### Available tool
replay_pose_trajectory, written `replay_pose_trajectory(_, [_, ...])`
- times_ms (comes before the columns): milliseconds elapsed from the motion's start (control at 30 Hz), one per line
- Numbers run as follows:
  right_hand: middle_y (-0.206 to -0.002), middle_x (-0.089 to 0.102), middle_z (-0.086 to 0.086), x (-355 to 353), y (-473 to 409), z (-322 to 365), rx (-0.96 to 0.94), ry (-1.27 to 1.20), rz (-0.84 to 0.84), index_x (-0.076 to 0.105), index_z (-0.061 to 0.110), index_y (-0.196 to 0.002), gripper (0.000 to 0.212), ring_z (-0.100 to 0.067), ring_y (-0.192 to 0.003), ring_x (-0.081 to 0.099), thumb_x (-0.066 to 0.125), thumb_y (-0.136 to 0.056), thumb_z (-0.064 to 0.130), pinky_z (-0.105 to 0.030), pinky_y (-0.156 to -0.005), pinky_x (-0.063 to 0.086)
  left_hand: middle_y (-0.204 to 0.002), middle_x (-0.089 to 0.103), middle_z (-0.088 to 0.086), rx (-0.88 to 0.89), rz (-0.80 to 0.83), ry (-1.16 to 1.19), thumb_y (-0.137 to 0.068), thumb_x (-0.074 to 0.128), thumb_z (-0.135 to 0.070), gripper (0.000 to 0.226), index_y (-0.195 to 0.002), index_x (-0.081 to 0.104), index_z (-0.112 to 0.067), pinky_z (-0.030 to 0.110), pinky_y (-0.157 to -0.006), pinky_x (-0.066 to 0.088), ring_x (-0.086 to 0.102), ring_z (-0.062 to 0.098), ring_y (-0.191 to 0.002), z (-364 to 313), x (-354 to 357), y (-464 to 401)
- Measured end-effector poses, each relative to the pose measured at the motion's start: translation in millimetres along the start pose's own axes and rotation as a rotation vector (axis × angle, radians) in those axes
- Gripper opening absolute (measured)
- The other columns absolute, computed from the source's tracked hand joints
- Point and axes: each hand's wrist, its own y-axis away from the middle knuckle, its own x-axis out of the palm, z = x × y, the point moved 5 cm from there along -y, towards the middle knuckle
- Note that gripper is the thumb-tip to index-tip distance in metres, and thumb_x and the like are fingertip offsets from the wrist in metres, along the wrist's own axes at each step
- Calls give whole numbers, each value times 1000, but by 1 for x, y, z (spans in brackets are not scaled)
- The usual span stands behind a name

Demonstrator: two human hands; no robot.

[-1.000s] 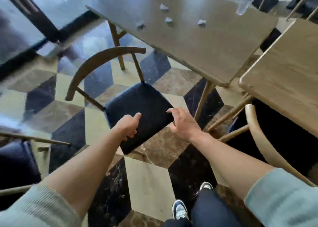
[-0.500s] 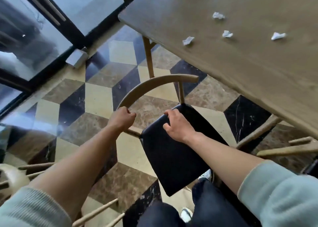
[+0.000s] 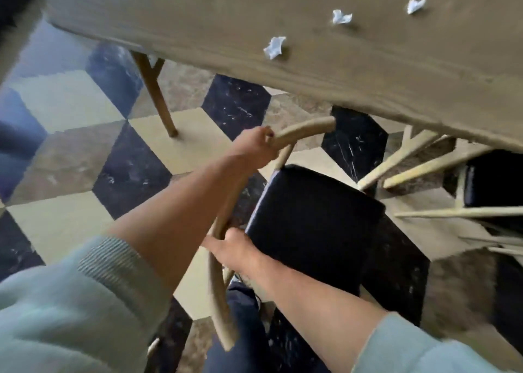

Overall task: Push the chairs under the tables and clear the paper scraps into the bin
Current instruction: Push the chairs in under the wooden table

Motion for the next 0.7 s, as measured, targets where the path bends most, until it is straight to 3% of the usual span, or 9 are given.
replay_pose_trajectory(100, [-118,68,-11,17,-3,4,133,-175,-9,63,3,-122,61,-26,-106,64,65,-80,47,-35,-89,53,-105,72,10,41,19,-6,-82,74,-24,35,-117,69,-18,28,-72,44,68,31,-97,8,0,-8])
replay_pose_trajectory(200, [-128,62,-12,22,-2,16,154,-109,25,53,3,-134,69,-27,-113,59,64,-80,45,-35,-93,49,-96,70,8,52,-35,7,-82,70,-20,30,-112,71,-17,29,-70,42,67,33,-93,26,-16,-4])
replay_pose_trajectory(267, [-127,59,-11,24,-2,23,131,-30,61,50,5,-136,68,-28,-111,57,63,-83,44,-33,-88,45,-93,65,7,21,-63,13,-84,70,-19,29,-112,69,-15,30,-70,40,64,30,-90,43,-32,-1])
replay_pose_trajectory(367, [-115,58,-7,25,2,30,80,82,135,48,12,-131,58,-26,-101,57,64,-84,40,-34,-81,44,-96,63,9,-99,-89,60,-86,71,-23,37,-121,62,-13,33,-70,44,62,28,-89,77,-60,10])
replay_pose_trajectory(500, [-105,62,-6,9,8,35,35,283,188,44,25,-126,56,-27,-96,62,63,-75,37,-41,-82,53,-103,65,12,-273,-176,239,-87,72,-21,39,-121,56,-12,39,-77,57,67,31,-96,112,-83,30])
replay_pose_trajectory(600, [-101,69,-7,-25,15,29,0,363,162,53,25,-122,53,-28,-91,68,63,-71,34,-41,-80,55,-100,69,16,-384,-181,338,-87,69,-20,32,-115,54,-10,43,-61,63,73,31,-82,117,-81,41])
replay_pose_trajectory(700, [-107,67,0,-77,21,10,-24,413,114,49,33,-133,59,-21,-87,68,64,-76,31,-41,-82,59,-95,71,19,-437,-189,419,-88,66,-16,23,-106,57,-5,50,-60,64,75,32,-77,95,-67,45])
